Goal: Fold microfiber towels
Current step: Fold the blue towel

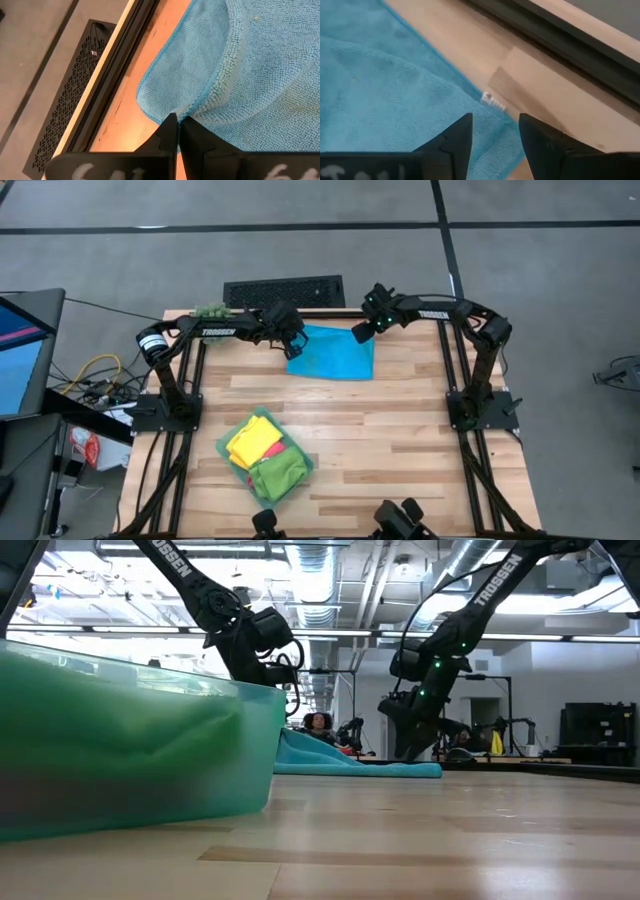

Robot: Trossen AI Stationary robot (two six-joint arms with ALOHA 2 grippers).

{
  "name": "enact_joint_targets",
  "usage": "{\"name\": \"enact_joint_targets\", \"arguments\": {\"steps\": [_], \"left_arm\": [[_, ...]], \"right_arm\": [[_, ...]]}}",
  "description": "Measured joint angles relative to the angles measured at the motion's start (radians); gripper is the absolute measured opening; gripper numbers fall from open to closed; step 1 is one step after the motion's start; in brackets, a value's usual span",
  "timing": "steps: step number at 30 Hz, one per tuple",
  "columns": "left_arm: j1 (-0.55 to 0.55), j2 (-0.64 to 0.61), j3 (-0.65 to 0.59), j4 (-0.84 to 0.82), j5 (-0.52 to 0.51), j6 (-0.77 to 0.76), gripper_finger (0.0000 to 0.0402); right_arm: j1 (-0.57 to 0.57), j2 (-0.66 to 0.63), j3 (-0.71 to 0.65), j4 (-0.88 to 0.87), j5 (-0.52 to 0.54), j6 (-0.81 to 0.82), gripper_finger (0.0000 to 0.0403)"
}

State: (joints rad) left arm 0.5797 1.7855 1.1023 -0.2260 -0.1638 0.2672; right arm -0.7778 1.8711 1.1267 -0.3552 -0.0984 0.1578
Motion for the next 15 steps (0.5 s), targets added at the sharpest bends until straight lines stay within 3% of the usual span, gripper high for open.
{"name": "enact_joint_targets", "arguments": {"steps": [15], "left_arm": [[0.000, 0.000, 0.000, 0.000, 0.000, -0.002, 0.0000]], "right_arm": [[0.019, 0.062, 0.019, -0.023, 0.007, 0.011, 0.0183]]}}
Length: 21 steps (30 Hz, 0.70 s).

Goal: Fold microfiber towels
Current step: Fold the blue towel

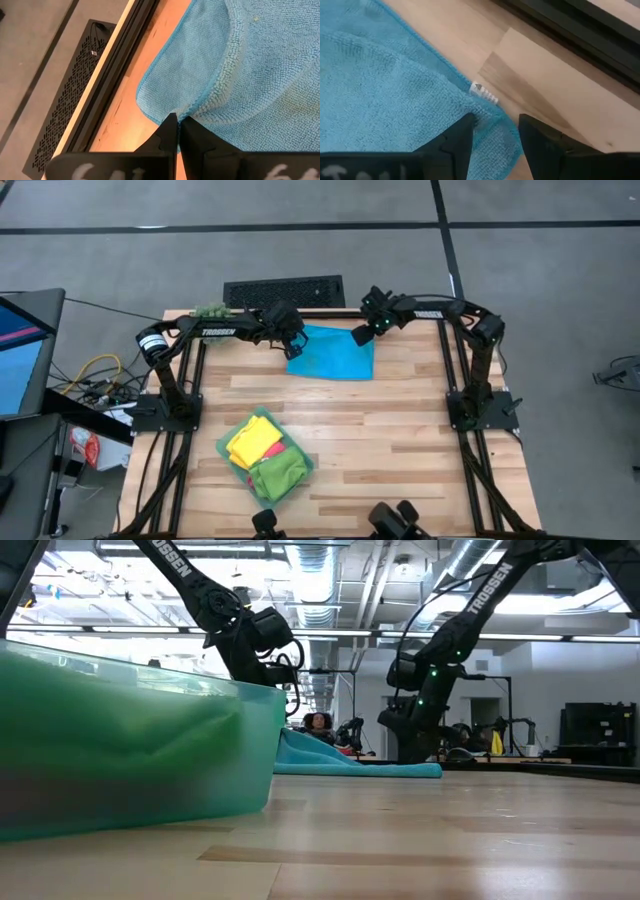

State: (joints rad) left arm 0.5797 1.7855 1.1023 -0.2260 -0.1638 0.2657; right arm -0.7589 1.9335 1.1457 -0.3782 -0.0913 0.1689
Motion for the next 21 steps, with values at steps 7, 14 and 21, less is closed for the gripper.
{"name": "enact_joint_targets", "arguments": {"steps": [7, 14, 21], "left_arm": [[0.000, 0.000, 0.000, 0.000, 0.000, 0.000, 0.0000], [0.000, 0.000, 0.000, 0.000, 0.000, 0.000, 0.0000], [0.000, 0.000, 0.000, 0.000, 0.000, 0.000, 0.0000]], "right_arm": [[0.004, 0.005, 0.045, 0.002, -0.024, -0.012, 0.0178], [0.009, 0.005, 0.046, -0.003, -0.015, -0.020, 0.0175], [0.013, 0.004, 0.046, -0.003, -0.011, -0.038, 0.0122]]}}
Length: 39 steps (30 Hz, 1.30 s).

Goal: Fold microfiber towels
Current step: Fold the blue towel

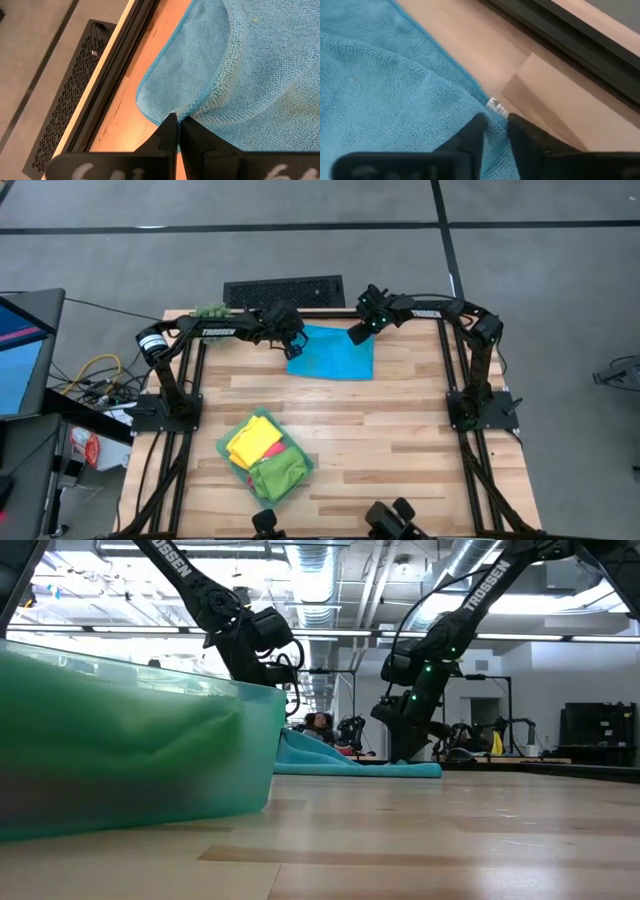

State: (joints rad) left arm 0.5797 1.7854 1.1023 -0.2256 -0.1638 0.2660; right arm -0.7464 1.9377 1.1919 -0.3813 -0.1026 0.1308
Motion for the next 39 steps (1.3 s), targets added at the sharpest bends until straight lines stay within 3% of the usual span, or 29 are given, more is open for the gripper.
{"name": "enact_joint_targets", "arguments": {"steps": [8, 16, 23, 28, 39], "left_arm": [[0.000, 0.000, 0.000, 0.000, 0.000, 0.000, 0.0000], [0.000, 0.000, 0.000, 0.000, -0.002, 0.000, 0.0000], [0.000, 0.000, 0.000, 0.000, -0.010, 0.001, 0.0000], [0.000, 0.000, 0.000, 0.000, -0.007, -0.010, 0.0000], [0.002, 0.000, 0.000, 0.009, 0.001, -0.042, 0.0000]], "right_arm": [[0.003, -0.001, 0.000, -0.010, 0.004, -0.014, 0.0012], [0.007, -0.002, 0.000, -0.038, 0.007, -0.018, 0.0038], [0.006, -0.062, -0.001, -0.056, 0.010, -0.045, 0.0015], [0.005, -0.109, -0.001, -0.082, 0.086, -0.052, 0.0018], [0.021, -0.084, -0.003, -0.101, 0.134, -0.053, 0.0018]]}}
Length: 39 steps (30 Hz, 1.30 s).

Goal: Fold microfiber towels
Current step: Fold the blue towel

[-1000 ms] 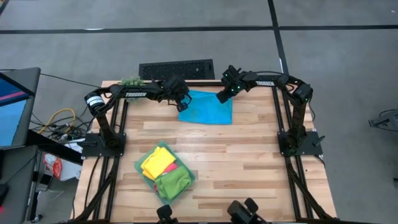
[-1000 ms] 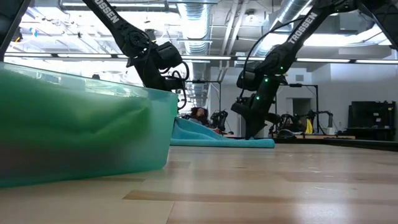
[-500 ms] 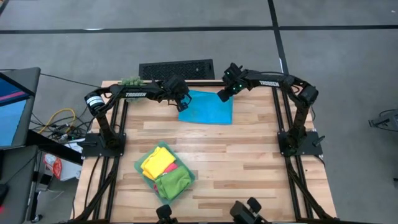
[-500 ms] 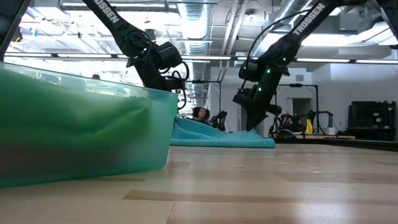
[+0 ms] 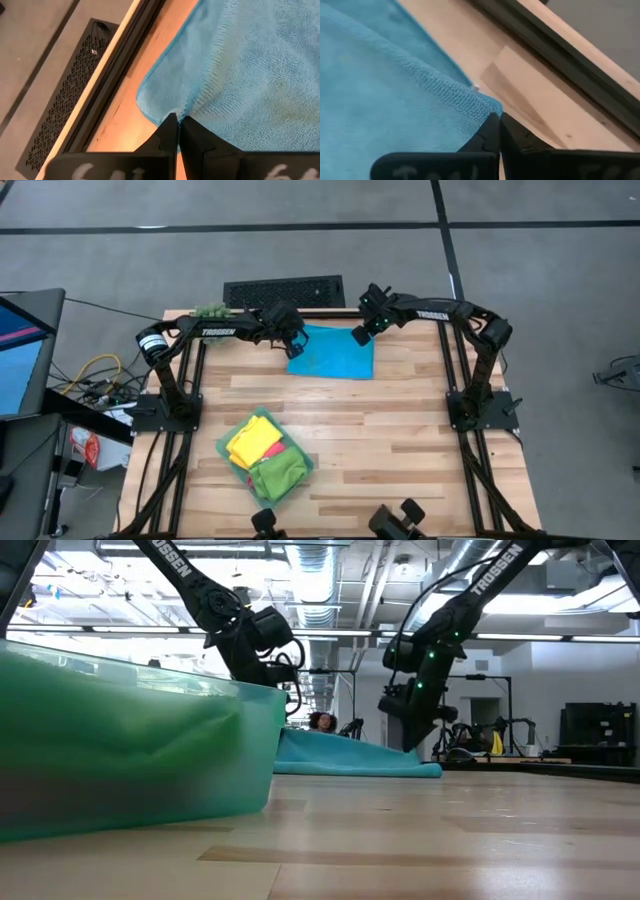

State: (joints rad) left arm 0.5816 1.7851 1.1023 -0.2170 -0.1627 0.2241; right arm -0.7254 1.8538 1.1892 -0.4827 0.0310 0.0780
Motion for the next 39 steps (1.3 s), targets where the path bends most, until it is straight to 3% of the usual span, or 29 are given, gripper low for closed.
{"name": "enact_joint_targets", "arguments": {"steps": [11, 17, 25, 39], "left_arm": [[0.005, 0.054, 0.006, 0.019, 0.023, -0.018, 0.0000], [0.004, 0.107, 0.017, 0.002, -0.025, -0.066, 0.0000], [0.005, 0.106, 0.061, -0.008, -0.069, -0.043, 0.0000], [0.014, 0.114, 0.088, 0.005, -0.051, -0.035, 0.0000]], "right_arm": [[-0.008, -0.002, 0.000, -0.044, 0.020, 0.000, 0.0020], [-0.001, -0.002, 0.000, -0.045, 0.019, 0.001, 0.0027], [-0.002, -0.002, 0.000, -0.057, 0.029, 0.000, 0.0028], [-0.003, -0.002, 0.000, -0.048, 0.051, -0.007, 0.0029]]}}
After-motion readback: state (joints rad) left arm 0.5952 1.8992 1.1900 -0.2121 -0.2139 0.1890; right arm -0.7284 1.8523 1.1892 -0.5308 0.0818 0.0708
